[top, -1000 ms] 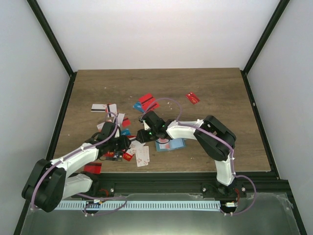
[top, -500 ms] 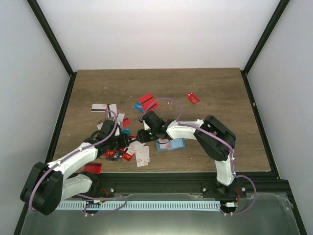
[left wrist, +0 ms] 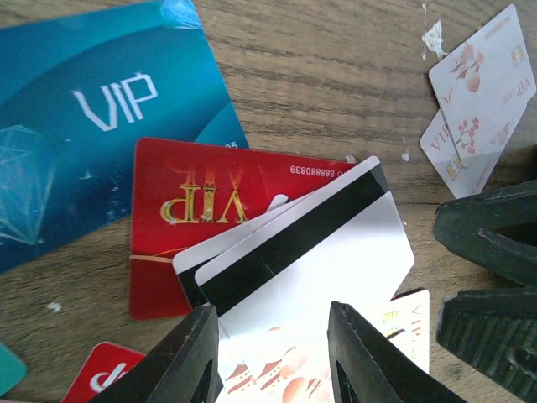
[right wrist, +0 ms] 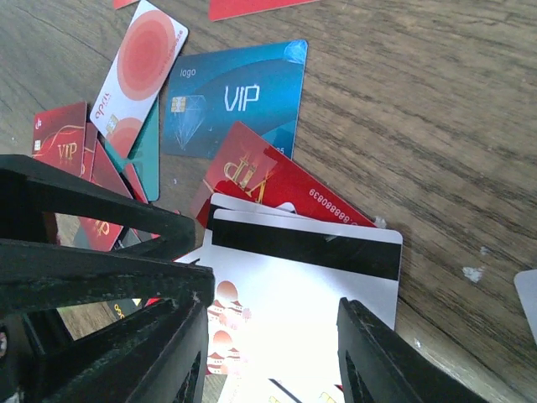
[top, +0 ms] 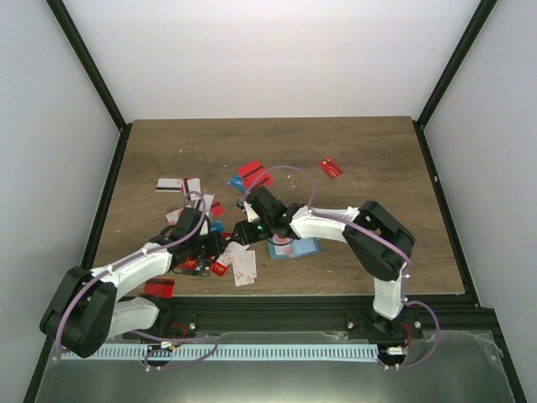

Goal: Put the credit cards into the card holder

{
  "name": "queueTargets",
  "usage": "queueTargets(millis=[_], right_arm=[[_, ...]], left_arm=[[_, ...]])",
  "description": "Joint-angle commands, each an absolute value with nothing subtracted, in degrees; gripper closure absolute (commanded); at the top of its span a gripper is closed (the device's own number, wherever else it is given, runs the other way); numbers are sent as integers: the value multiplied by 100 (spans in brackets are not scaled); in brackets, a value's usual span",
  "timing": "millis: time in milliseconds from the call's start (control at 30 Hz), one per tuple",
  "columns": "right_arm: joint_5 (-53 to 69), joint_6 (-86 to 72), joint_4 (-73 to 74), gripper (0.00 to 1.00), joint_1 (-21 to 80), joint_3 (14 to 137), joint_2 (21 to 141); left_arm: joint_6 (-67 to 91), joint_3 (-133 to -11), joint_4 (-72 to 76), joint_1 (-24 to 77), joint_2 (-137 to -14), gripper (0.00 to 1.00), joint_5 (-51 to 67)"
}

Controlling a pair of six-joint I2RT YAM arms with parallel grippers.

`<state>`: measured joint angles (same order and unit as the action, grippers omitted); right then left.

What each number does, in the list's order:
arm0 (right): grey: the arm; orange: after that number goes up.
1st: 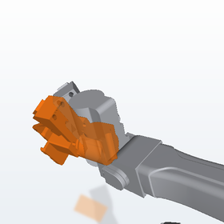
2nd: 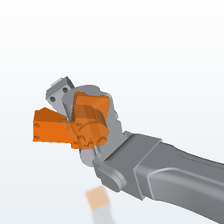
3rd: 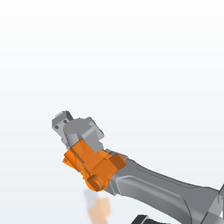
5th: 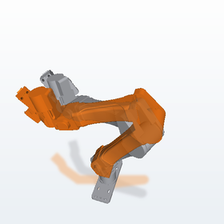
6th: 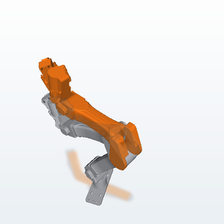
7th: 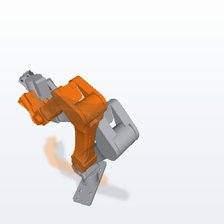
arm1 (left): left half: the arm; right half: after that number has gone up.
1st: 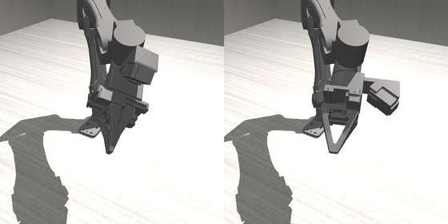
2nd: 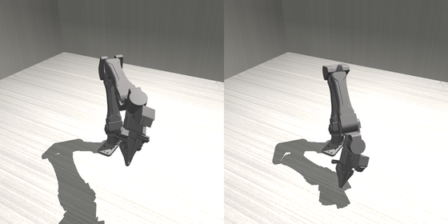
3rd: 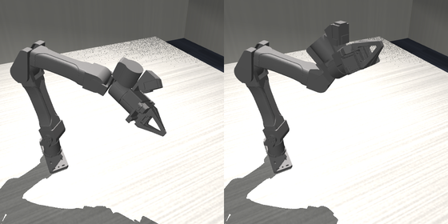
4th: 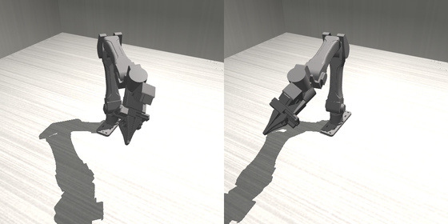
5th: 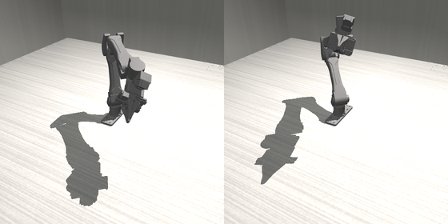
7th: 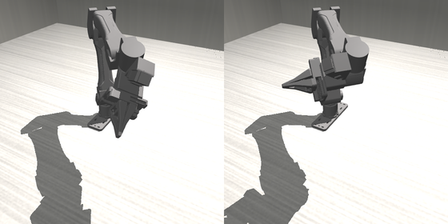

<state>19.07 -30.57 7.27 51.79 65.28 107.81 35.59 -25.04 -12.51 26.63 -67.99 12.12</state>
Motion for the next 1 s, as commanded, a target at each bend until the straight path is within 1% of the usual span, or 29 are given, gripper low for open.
queueTargets(millis=[0,333,433,500,600,667,767,967], right_arm=[[2047,-2984,704,56,5212,6550,10809],[1623,-2953,888,56,5190,6468,11178],[1566,-2953,912,56,5169,6424,11242],[1540,-2955,902,56,5151,6382,11284],[1571,-2962,875,56,5142,6338,11302],[1607,-2962,849,56,5142,6326,11321],[1634,-2965,835,56,5142,6319,11335],[1636,-2955,831,57,5142,6311,11353]], left_arm=[[3547,-2470,-825,2747,-7036,62,1428],[3533,-2698,-593,2982,-7460,62,1484],[3550,-2798,-721,3043,-7365,63,1384],[3568,-2839,-882,3067,-7155,60,1255],[3560,-2907,-1239,3067,-6913,49,981],[3550,-2939,-1447,3067,-6858,46,843],[3551,-2875,-1513,3067,-6896,45,805],[3616,-2686,-1052,3067,-7096,45,1206]])
